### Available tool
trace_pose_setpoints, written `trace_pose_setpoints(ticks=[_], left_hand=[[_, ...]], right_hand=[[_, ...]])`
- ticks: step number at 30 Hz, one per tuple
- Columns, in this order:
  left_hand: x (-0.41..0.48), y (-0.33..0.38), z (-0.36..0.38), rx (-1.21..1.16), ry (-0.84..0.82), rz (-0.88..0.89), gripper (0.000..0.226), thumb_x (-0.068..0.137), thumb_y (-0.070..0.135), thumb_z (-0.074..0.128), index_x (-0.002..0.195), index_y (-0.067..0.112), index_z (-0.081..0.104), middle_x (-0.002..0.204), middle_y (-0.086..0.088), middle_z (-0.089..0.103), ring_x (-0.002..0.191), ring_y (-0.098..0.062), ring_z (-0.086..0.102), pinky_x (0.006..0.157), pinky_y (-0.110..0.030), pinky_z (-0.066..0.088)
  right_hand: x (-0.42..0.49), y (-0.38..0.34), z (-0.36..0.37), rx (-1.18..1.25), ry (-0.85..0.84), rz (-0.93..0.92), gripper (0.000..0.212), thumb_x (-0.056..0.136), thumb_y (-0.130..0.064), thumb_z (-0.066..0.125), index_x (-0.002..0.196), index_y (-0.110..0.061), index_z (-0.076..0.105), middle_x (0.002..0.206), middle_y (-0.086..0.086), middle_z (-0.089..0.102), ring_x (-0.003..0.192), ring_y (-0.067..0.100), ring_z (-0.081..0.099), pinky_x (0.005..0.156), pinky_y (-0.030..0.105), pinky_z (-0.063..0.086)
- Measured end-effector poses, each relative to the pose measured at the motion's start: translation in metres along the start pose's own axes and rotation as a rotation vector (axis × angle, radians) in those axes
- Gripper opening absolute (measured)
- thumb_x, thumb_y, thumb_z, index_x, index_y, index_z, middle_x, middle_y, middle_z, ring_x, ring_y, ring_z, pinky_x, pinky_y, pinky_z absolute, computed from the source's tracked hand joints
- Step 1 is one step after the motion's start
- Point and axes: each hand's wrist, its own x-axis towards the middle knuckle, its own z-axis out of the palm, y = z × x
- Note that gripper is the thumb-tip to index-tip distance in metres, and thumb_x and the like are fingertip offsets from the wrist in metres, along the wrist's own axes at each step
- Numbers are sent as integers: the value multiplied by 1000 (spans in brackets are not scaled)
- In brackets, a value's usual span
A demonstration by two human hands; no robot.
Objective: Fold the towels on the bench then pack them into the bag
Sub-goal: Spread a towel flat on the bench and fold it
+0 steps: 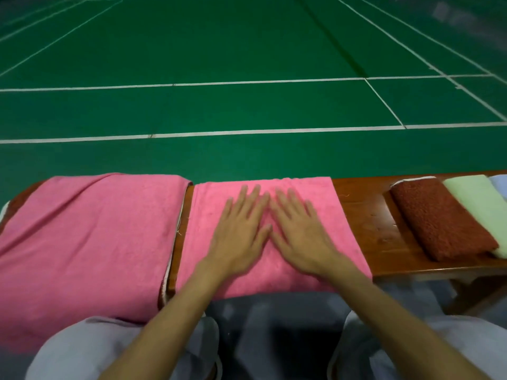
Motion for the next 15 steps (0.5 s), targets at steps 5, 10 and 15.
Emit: trace_pose_setpoints(ticks=[5,10,15], left_hand=[[-6,-17,16,81,-123,-137,73,98,62,-6,163,29,-7,170,3,-18,155,-18,-22,127,-47,-9],[-17,-50,4,137,-51,-311,75,102,59,3,164,16,-5,171,-5,-12,157,-21,-16,128,-47,-6],[-20,-52,1,106,5,-393,78,105,58,13,164,10,-2,171,-10,-9,158,-24,-14,129,-46,-3]], right_hand=[[2,18,13,-65,-71,53,79,93,-70,1,163,-35,-3,169,-5,-14,156,21,-17,126,50,-8],[-2,68,6,-126,-37,303,81,93,-69,-6,162,-27,-10,168,-1,-17,155,23,-19,126,54,-5],[-6,82,0,-84,-43,417,75,100,-64,4,163,-25,-7,169,-2,-13,156,28,-13,126,57,-2]])
